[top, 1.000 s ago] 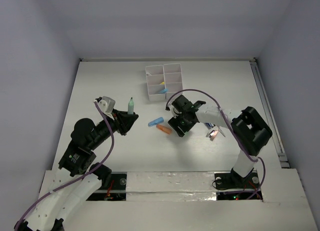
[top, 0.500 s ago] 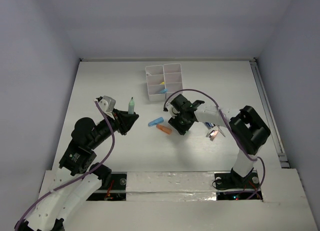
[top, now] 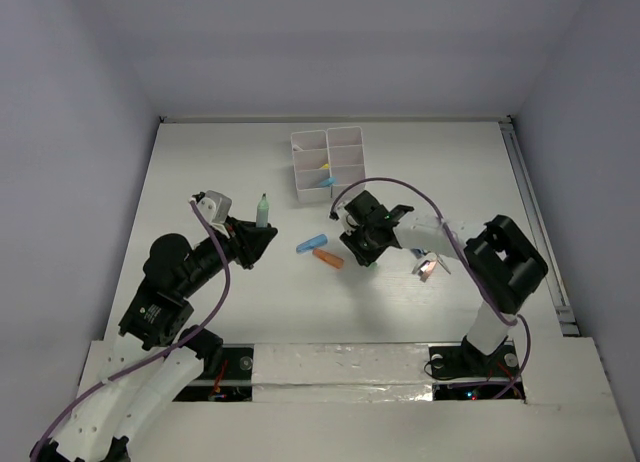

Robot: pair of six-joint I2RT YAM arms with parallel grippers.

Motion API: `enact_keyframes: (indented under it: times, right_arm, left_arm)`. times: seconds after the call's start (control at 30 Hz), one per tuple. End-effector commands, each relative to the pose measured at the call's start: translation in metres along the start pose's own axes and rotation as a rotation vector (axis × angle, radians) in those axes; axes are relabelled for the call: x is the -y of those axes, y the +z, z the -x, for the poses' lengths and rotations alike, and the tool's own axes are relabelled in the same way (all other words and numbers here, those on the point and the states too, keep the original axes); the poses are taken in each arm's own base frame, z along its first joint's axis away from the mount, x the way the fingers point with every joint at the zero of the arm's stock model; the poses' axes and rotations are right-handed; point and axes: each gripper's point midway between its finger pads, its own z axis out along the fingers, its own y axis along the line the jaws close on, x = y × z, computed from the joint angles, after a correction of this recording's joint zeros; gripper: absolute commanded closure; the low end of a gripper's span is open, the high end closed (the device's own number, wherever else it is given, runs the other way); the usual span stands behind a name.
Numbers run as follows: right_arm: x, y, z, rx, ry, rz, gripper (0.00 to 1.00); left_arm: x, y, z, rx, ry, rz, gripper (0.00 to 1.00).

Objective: Sort the stationery into containers
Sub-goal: Close the pen cap on the pen.

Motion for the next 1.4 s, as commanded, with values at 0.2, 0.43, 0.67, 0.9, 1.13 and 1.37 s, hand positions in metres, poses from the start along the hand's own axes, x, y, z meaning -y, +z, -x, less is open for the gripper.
enact_keyframes:
  times: [0.2,0.43,0.67,0.9,1.13,1.37]
  right_arm:
    - [0.014,-0.107,0.094,0.522,0.295,-0.105,1.0]
    - [-0.039,-0.264,0.19,1.148,0.254,0.284,1.0]
    - [-0.04,-0.333,0.219,1.306,0.356,0.394,1.0]
    - [-0.035,-0.326,0.234,1.252,0.532,0.446,1.0]
    - [-0.026,-0.3,0.23,1.21,0.65,0.43,1.0]
    - [-0.016,-0.287,0.227,1.185,0.715,0.382,1.0]
  left_arm:
    - [0.016,0.006,0.009,0.04,-0.035,-0.094,1.0]
    - [0.048,0.009,0.01,0.055,-0.149,-0.281,1.0]
    - [0.061,0.015,0.011,0.074,-0.255,-0.381,1.0]
    - [0.031,0.036,-0.002,0.081,-0.254,-0.231,1.0]
    - [0.02,0.056,-0.018,0.1,-0.272,-0.117,1.0]
    - [0.007,0.082,-0.03,0.13,-0.227,-0.009,1.0]
